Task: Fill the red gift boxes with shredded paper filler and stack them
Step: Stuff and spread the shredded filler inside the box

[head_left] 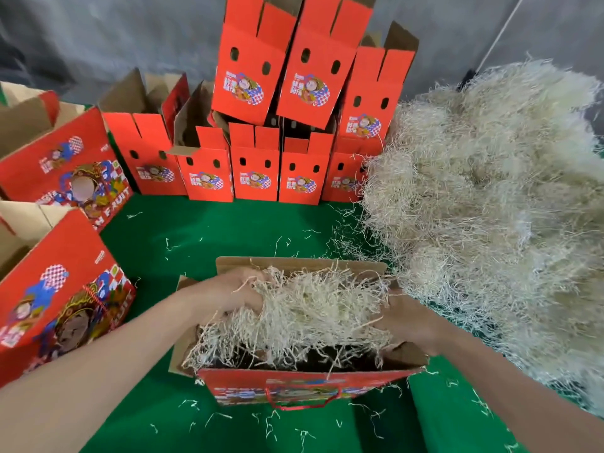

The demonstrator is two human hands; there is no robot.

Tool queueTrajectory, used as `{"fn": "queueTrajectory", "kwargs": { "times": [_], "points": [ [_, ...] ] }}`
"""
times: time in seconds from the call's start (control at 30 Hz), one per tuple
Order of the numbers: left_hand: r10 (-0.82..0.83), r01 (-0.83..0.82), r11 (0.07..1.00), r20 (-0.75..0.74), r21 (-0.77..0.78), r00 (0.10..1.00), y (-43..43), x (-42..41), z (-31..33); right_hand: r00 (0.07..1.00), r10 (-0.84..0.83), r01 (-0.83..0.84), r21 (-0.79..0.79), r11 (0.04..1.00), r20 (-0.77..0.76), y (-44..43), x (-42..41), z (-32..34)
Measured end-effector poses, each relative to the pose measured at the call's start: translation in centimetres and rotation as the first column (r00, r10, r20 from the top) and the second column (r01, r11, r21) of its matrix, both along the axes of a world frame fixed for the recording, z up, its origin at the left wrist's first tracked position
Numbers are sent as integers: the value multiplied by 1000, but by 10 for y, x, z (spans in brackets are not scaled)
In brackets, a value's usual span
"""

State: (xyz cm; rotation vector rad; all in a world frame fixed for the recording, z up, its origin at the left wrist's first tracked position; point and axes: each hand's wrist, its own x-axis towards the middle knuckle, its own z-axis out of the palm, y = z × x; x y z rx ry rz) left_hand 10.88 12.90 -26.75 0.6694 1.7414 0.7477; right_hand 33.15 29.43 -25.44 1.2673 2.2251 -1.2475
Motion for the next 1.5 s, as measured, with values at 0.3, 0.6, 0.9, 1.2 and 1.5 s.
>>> {"fn": "queueTrajectory", "kwargs": {
  "times": [0.3,0.6,0.9,1.2,1.5],
  "points": [
    [-2,0,1000,169,7,986,22,25,-2,976,100,-156,-298,942,-194,-15,-24,4],
    [17,-13,999,-76,49,997,33,37,-22,946,115,-193,-244,950,-302,-14,-28,-10],
    [27,-9,999,-419,46,908,15,-2,-6,957,79,-85,-10,996,-280,12,3,4],
    [-24,25,999,-50,24,998,25,31,5,920,-152,56,-261,964,-363,-9,-23,4],
    [-168,151,984,-234,-91,958,31,28,-20,957,-29,-27,-188,982,-288,-1,-21,-2]
  ]
}}
